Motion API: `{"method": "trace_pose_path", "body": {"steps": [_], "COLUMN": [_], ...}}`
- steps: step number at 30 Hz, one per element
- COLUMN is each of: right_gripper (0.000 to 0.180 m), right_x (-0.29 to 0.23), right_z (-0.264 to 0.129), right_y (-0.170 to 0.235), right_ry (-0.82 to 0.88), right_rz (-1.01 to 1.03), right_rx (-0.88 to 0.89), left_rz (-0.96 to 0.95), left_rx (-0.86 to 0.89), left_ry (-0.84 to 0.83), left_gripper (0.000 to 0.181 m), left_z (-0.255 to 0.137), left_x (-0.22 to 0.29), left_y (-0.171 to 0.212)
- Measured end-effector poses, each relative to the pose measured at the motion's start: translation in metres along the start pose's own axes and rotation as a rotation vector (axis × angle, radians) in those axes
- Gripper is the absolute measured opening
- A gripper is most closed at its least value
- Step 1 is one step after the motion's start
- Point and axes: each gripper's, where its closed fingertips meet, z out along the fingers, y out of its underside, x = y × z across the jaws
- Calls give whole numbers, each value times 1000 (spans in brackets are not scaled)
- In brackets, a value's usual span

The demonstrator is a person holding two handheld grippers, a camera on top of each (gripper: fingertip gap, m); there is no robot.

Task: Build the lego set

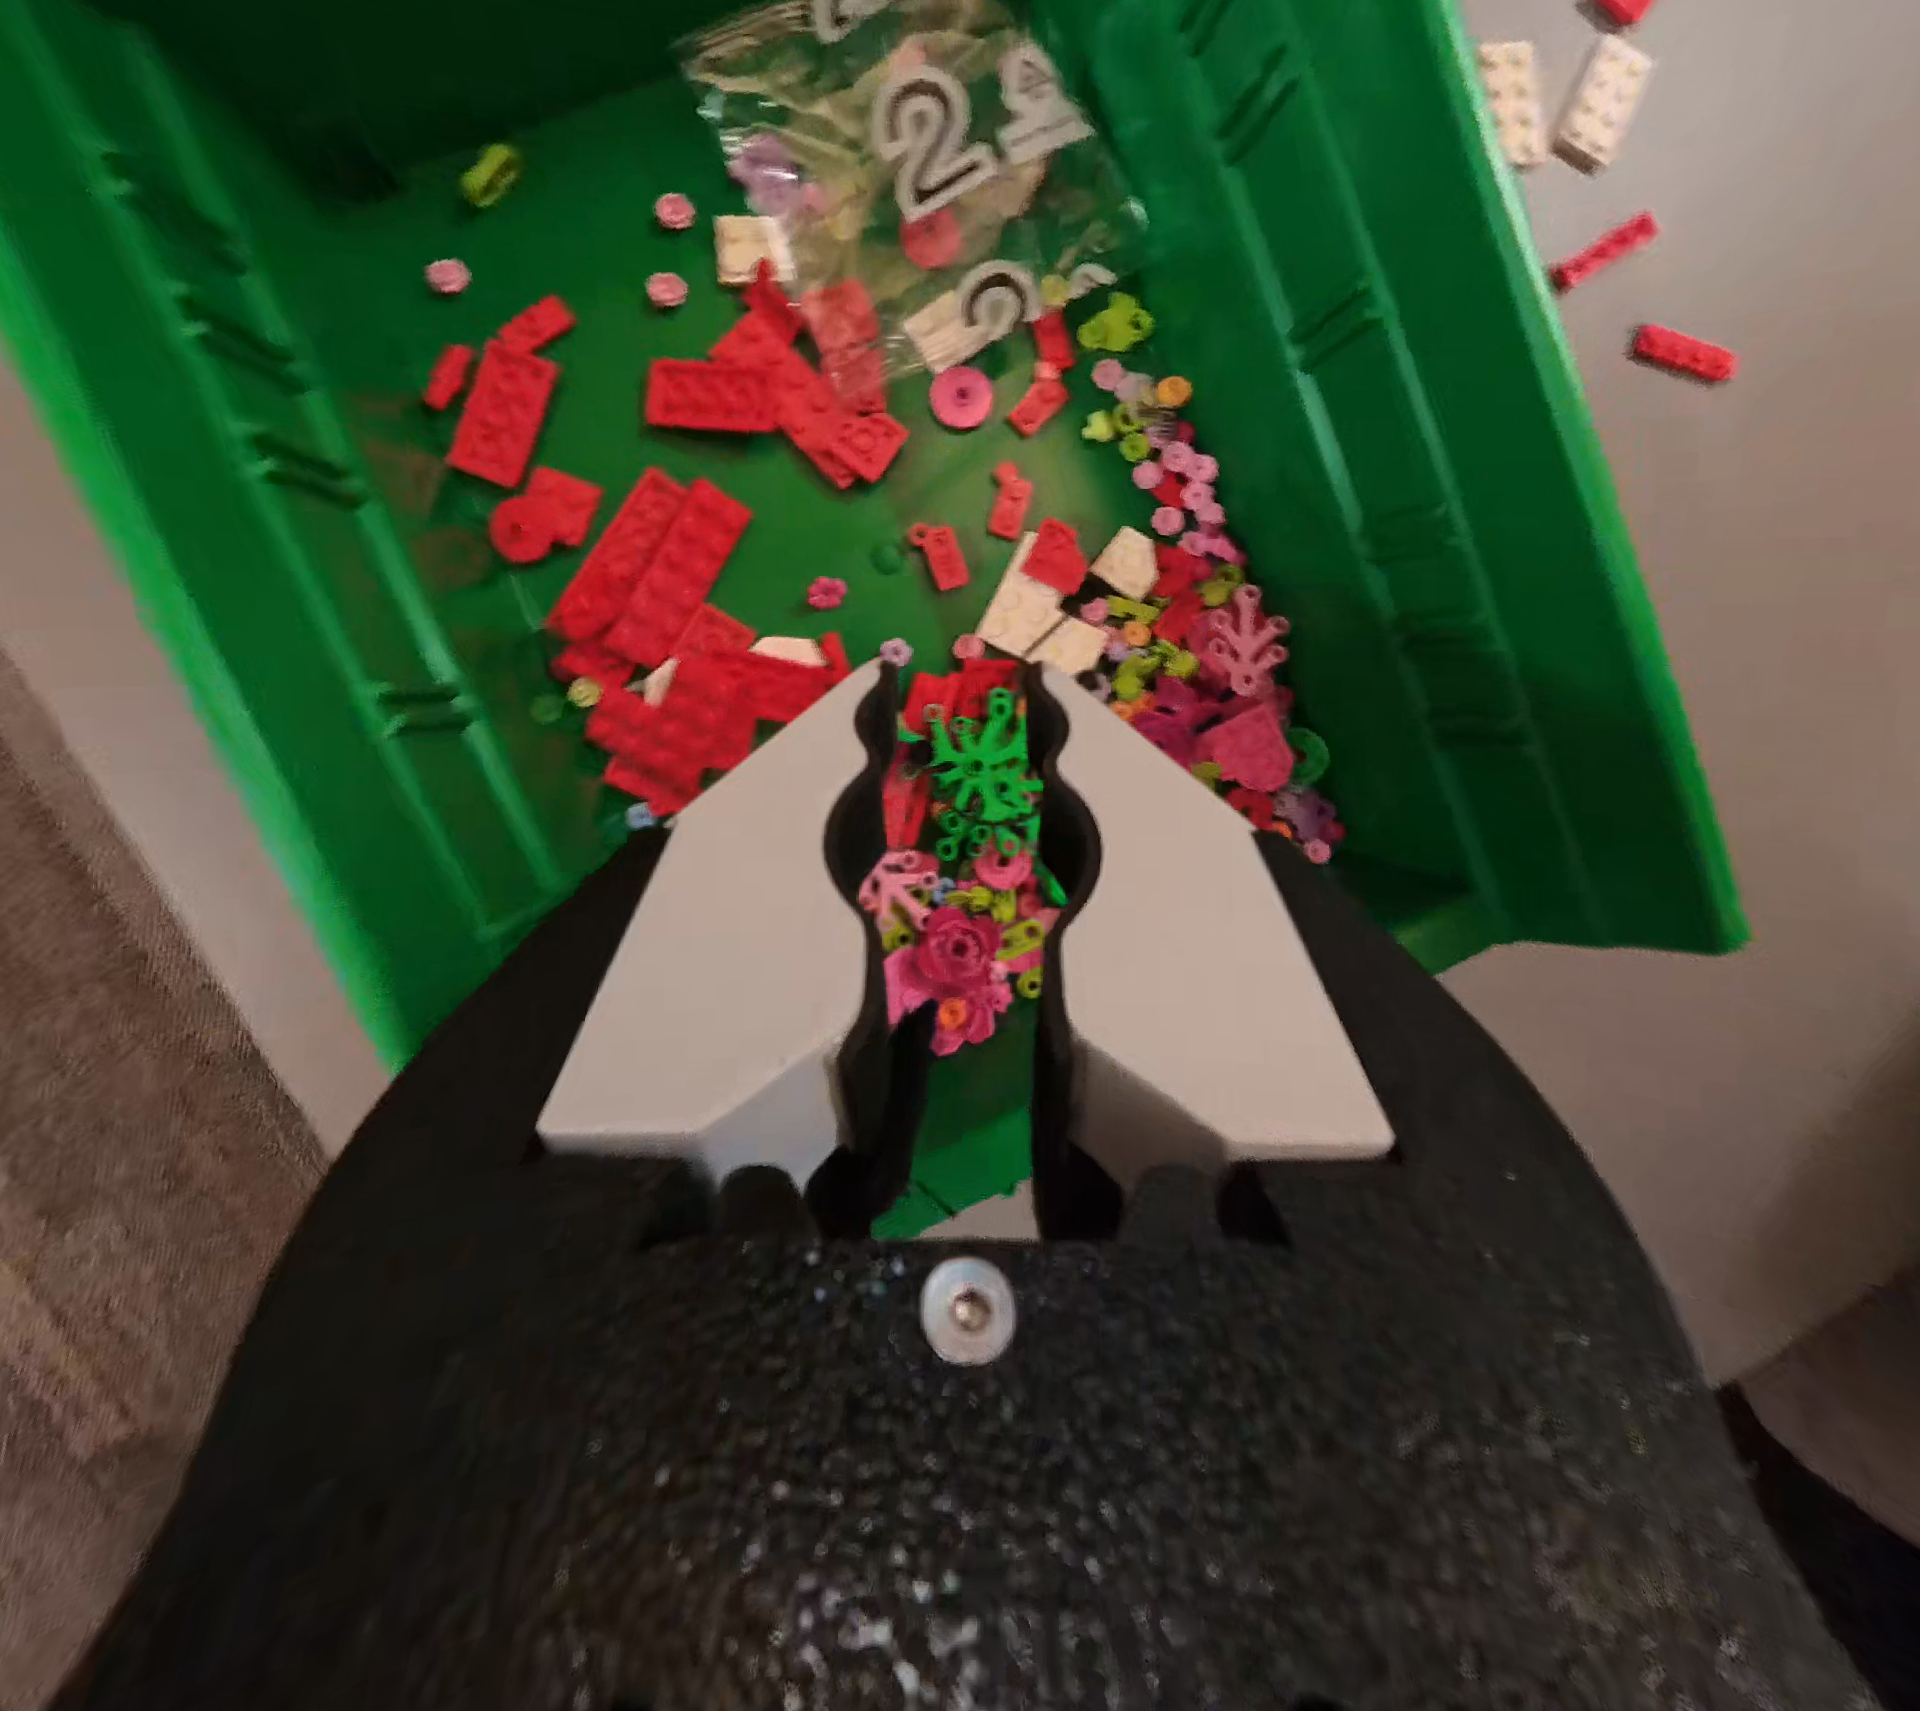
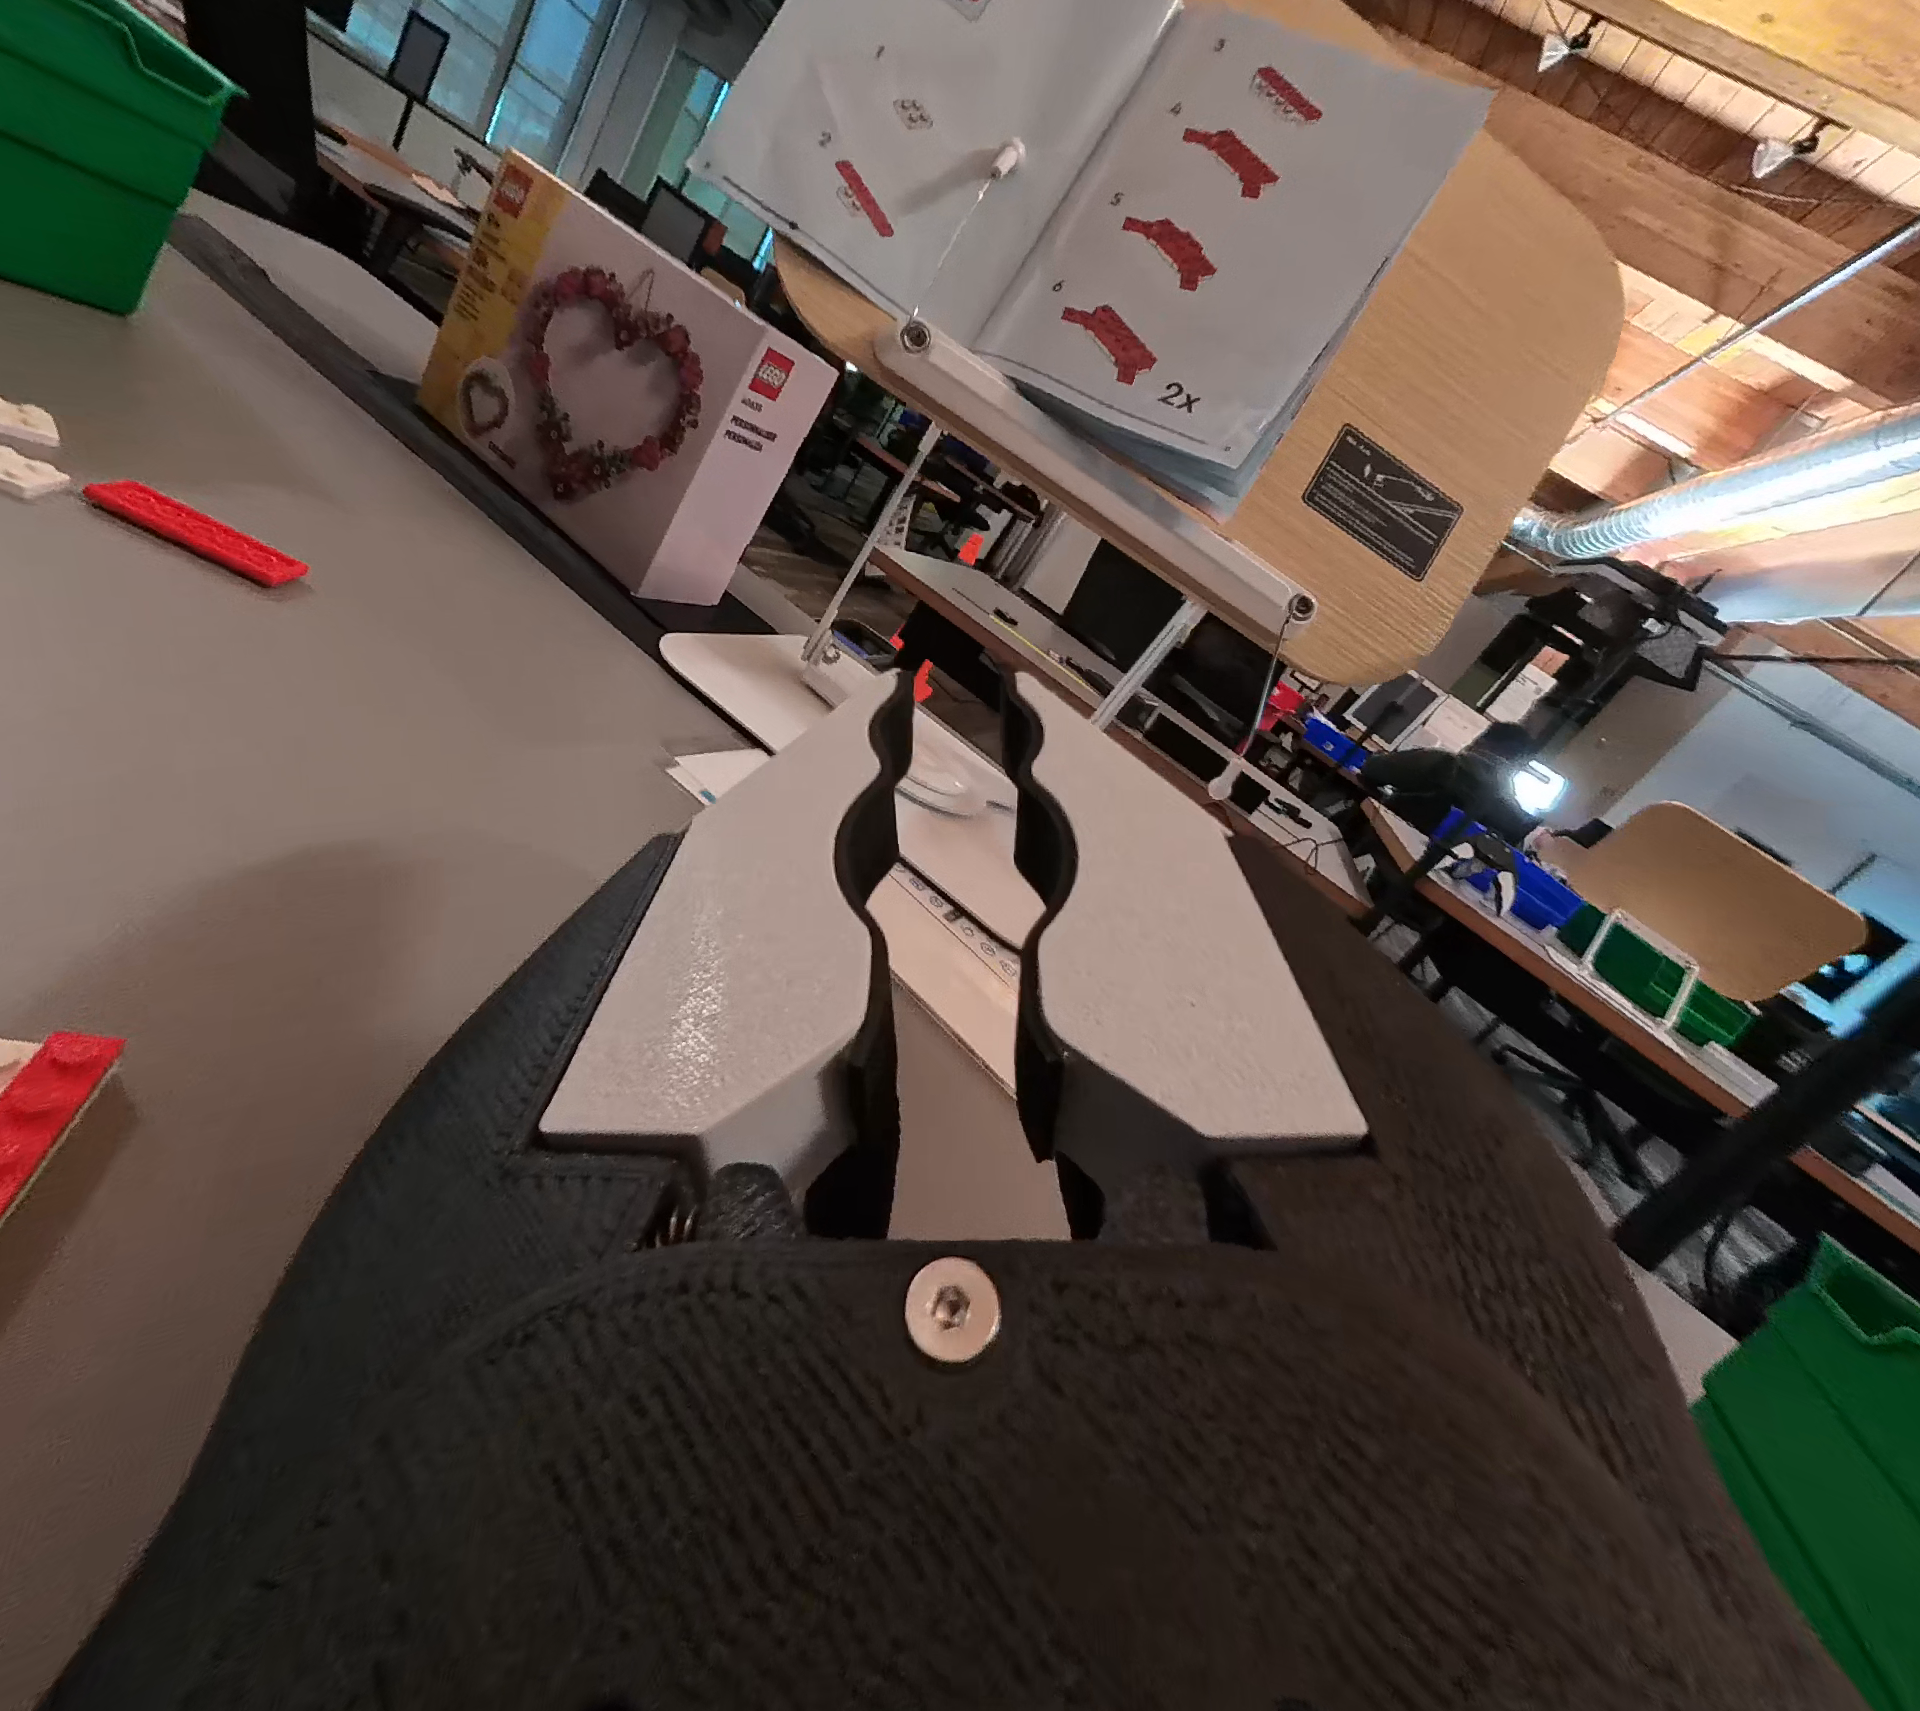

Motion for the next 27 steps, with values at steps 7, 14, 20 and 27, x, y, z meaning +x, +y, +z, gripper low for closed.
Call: {"method": "trace_pose_path", "body": {"steps": [7,14,20,27], "right_gripper": [14,14,14,14], "right_x": [4,4,4,1], "right_z": [3,5,6,7], "right_y": [10,19,22,28], "right_ry": [37,49,54,49], "right_rz": [-45,-83,-107,-148], "right_rx": [-67,-119,-145,-186], "left_rz": [202,258,432,592], "left_rx": [-31,-83,-120,-175], "left_ry": [64,190,279,328], "left_gripper": [26,32,29,20], "left_z": [24,27,22,26], "left_x": [19,27,53,64], "left_y": [2,5,15,27]}}
